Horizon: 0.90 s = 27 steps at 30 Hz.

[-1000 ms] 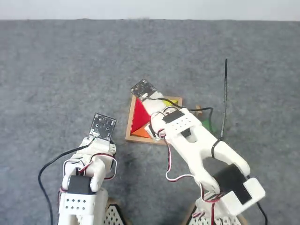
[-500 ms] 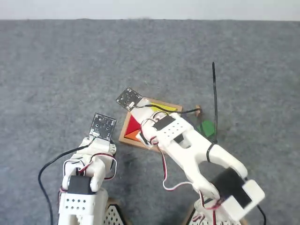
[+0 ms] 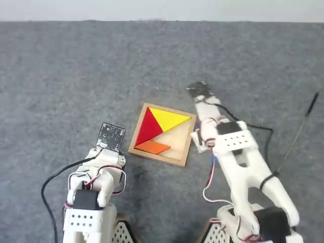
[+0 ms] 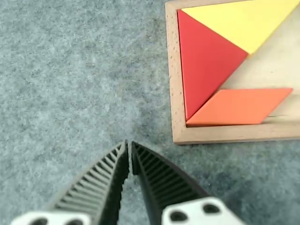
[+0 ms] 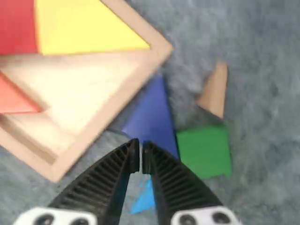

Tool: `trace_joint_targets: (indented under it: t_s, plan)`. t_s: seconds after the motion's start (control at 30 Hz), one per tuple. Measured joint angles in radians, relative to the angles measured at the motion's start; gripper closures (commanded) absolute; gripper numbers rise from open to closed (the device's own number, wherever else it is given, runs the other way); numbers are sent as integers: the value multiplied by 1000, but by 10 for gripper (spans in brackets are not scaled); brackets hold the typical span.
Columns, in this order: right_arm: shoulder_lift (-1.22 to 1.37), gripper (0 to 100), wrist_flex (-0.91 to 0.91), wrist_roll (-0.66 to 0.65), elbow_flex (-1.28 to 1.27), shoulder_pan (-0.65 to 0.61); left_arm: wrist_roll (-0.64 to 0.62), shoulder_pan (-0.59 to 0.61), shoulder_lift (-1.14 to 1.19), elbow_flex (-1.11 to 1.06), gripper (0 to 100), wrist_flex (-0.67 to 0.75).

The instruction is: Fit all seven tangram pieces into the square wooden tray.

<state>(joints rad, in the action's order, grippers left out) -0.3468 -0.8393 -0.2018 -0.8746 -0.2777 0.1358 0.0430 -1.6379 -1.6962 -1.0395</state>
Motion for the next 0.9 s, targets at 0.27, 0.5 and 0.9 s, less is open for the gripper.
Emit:
trace_joint_targets:
  t_s: [0.27, 0.5, 0.9]
  plan:
    - [0, 883, 32, 35, -20, 55, 0, 0, 0, 0, 987, 0]
    - [0, 882, 66, 57, -9, 118, 0, 0, 0, 0, 987, 0]
    - [64, 812, 77, 38, 123, 98, 0, 0, 0, 0, 987, 0]
